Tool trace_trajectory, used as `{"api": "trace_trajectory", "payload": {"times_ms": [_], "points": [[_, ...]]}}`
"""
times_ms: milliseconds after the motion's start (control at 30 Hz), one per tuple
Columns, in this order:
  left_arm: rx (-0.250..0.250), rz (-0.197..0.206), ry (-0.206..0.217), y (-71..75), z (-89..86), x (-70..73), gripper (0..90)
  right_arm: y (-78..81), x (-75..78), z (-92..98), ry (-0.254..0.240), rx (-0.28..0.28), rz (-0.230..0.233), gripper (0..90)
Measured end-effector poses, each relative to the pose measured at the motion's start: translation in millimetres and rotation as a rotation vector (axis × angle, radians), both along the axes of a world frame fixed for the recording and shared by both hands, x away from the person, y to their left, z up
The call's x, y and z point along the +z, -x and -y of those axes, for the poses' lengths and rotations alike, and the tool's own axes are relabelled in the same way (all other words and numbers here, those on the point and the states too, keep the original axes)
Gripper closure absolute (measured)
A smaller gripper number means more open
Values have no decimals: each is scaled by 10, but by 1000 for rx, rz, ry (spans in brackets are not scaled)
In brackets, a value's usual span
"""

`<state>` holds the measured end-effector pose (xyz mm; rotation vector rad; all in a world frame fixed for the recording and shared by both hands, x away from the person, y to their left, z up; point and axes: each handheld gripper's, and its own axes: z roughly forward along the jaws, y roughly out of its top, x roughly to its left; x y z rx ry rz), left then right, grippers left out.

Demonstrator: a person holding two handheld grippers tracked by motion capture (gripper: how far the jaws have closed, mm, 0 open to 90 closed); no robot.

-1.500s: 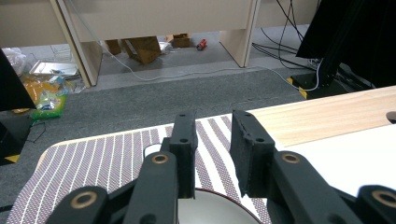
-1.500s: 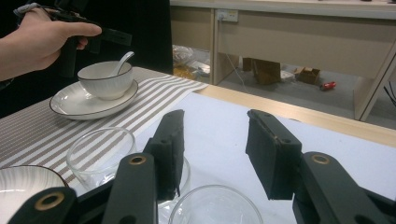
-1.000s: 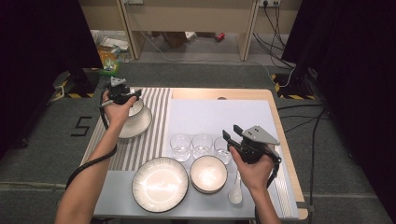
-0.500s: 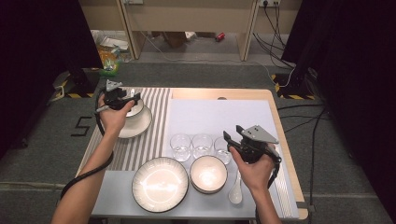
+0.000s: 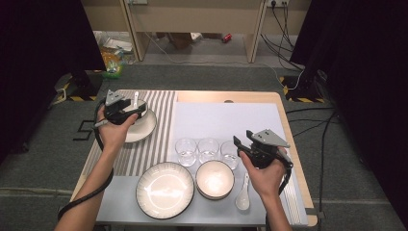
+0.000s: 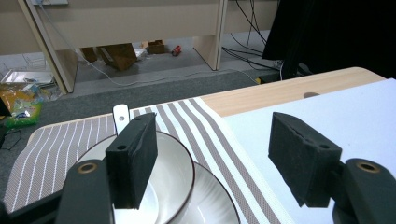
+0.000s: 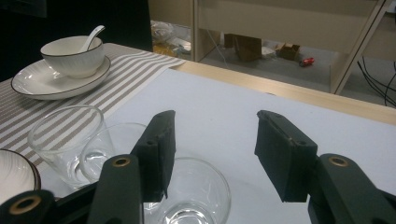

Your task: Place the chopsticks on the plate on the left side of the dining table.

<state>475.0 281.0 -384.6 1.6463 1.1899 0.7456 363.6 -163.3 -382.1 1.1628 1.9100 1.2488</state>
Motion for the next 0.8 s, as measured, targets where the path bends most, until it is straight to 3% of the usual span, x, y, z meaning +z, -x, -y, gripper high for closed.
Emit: {"api": "trace_trajectory", "payload": {"times_ms": [167, 267, 500, 800], "points": [[-26, -2, -5, 144, 18, 34, 313, 10, 9, 37, -3, -8, -10, 482], [-53, 9, 4, 310, 49, 67, 313, 10, 17, 76, 3, -15, -6, 482], [-86, 26, 24, 533, 65, 93, 310, 1, 26, 151, 18, -37, -42, 483], [-104, 15, 24, 622, 84, 36, 309, 22, 4, 206, 17, -54, -59, 482]]}}
